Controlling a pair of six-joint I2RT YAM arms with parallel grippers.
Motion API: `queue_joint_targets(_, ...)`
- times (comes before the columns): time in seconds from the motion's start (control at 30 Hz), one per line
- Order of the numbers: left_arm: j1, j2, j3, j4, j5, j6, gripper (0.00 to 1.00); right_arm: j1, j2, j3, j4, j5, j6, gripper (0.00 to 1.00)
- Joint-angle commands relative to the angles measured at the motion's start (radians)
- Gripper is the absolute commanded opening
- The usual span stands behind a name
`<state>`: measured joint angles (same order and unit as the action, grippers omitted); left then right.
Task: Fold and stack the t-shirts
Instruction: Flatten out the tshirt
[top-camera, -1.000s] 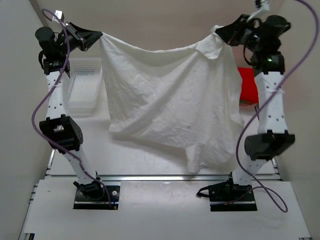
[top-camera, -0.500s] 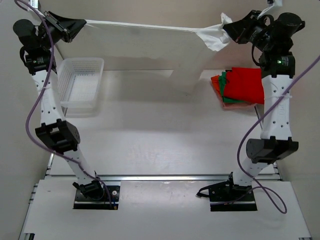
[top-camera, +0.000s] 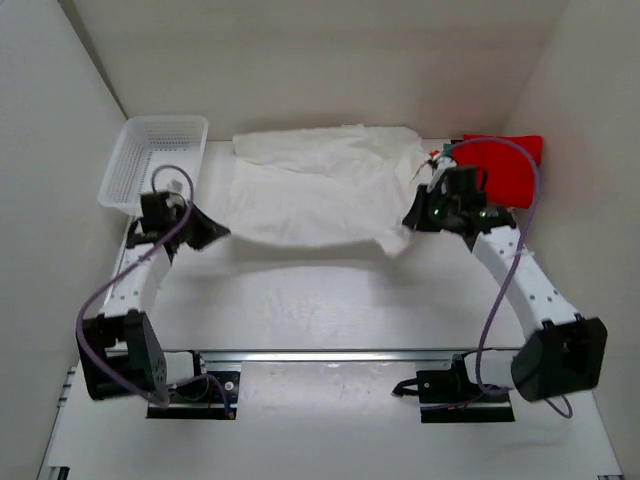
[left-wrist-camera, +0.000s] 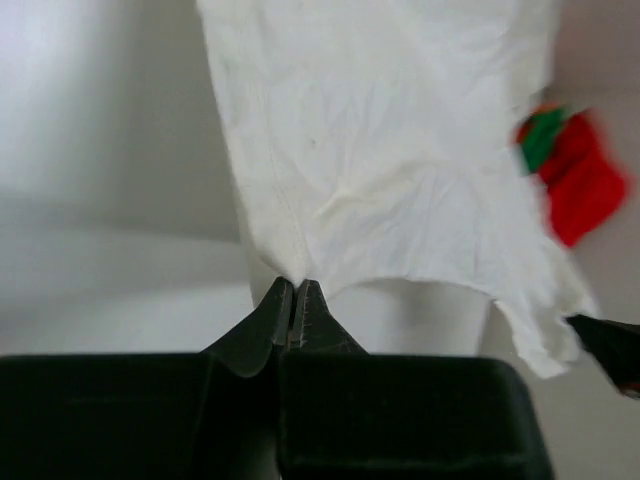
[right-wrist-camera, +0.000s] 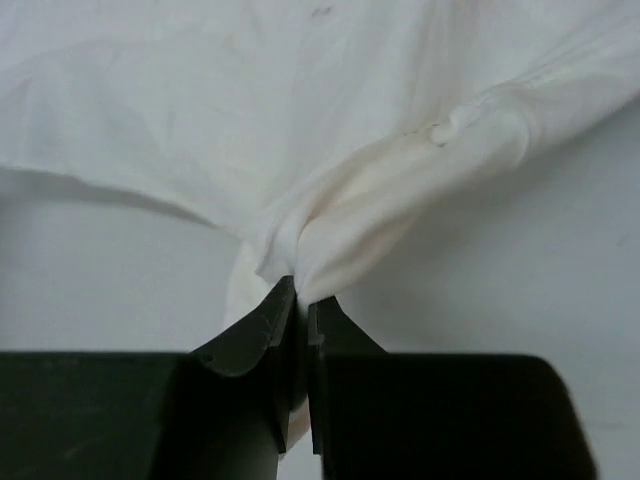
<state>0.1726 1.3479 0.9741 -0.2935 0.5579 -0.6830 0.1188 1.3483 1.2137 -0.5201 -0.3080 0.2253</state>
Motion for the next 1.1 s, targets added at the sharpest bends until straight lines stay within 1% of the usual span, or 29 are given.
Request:
queue_joint_targets(0.0,-0.158,-0.303,-0.159,-0.18,-0.203,0.174,0.0,0.154,-0.286,-0.135,-0.044,0.229,0.072,0.0)
queue_joint_targets(0.03,-0.207,-0.335,-0.246,-0.179,-0.229,0.157,0.0,0.185,-0.335,-0.229,-0.044,0.239,0.115,0.0)
queue_joint_targets(0.07,-0.238,-0.398,-0.291,-0.171,-0.227,0.146,0.0,0.205,-0.354,-0.32,-0.053,0.241,0.155,0.0)
queue_joint_targets(0.1,-0.246,-0.452,-0.375,-0.167,-0.222,0.129,0.0,0.202,-0.392,-0.353,-0.055,0.242,0.172,0.0)
queue_joint_targets(0.13,-0.243,-0.502,-0.438,-0.168,-0.21,0.116,0.0,0.208,-0.434,-0.434,-0.054,0.236,0.199,0.0)
queue_joint_targets(0.17,-0.236,-0.576,-0.492,-0.232,-0.222,0.129,0.0,0.203,-0.489,-0.565,-0.054,0.206,0.235,0.0)
queue_joint_targets(0.2,-0.232,-0.616,-0.515,-0.274,-0.242,0.144,0.0,0.212,-0.532,-0.589,-0.052,0.198,0.243,0.0)
queue_joint_targets(0.27,-0.231,-0.688,-0.532,-0.299,-0.256,0.129,0.0,0.199,-0.572,-0.643,-0.086,0.184,0.224,0.01)
queue_joint_targets(0.33,-0.242,-0.742,-0.525,-0.332,-0.306,0.086,0.0,0.155,-0.591,-0.66,-0.106,0.143,0.197,0.0)
queue_joint_targets(0.37,-0.233,-0.75,-0.526,-0.341,-0.329,0.082,0.0,0.119,-0.595,-0.672,-0.121,0.124,0.172,0.0)
queue_joint_targets(0.4,-0.217,-0.747,-0.526,-0.348,-0.326,0.085,0.0,0.108,-0.591,-0.668,-0.126,0.088,0.164,0.0)
queue_joint_targets(0.47,-0.2,-0.727,-0.537,-0.349,-0.306,0.088,0.0,0.104,-0.592,-0.684,-0.139,0.075,0.144,0.0)
queue_joint_targets(0.57,-0.218,-0.705,-0.558,-0.348,-0.308,0.071,0.0,0.126,-0.586,-0.692,-0.1,0.061,0.141,0.0)
queue_joint_targets(0.67,-0.226,-0.734,-0.571,-0.349,-0.323,0.037,0.0,0.114,-0.546,-0.678,-0.071,0.043,0.134,0.0)
queue_joint_targets(0.73,-0.205,-0.772,-0.568,-0.363,-0.343,0.04,0.0,0.101,-0.503,-0.648,-0.048,0.029,0.12,0.0)
queue_joint_targets(0.83,-0.191,-0.785,-0.548,-0.362,-0.374,0.039,0.0,0.052,-0.479,-0.591,0.004,0.029,0.098,0.0)
queue_joint_targets(0.9,-0.19,-0.776,-0.529,-0.323,-0.391,0.036,0.0,-0.011,-0.474,-0.551,0.111,-0.003,0.089,0.0)
queue_joint_targets(0.93,-0.176,-0.742,-0.508,-0.288,-0.38,0.043,0.0,-0.03,-0.466,-0.536,0.146,-0.038,0.095,0.0)
queue_joint_targets(0.97,-0.174,-0.719,-0.464,-0.271,-0.378,0.037,0.0,-0.057,-0.421,-0.49,0.205,-0.071,0.098,0.0)
queue_joint_targets(1.0,-0.132,-0.646,-0.427,-0.227,-0.353,0.039,0.0,-0.064,-0.393,-0.415,0.247,-0.077,0.089,0.0)
queue_joint_targets(1.03,-0.102,-0.559,-0.349,-0.19,-0.325,0.043,0.0,-0.059,-0.326,-0.308,0.243,-0.072,0.069,0.0)
queue_joint_targets(1.07,-0.088,-0.476,-0.231,-0.171,-0.285,0.036,0.0,-0.047,-0.267,-0.248,0.232,-0.062,0.05,0.0)
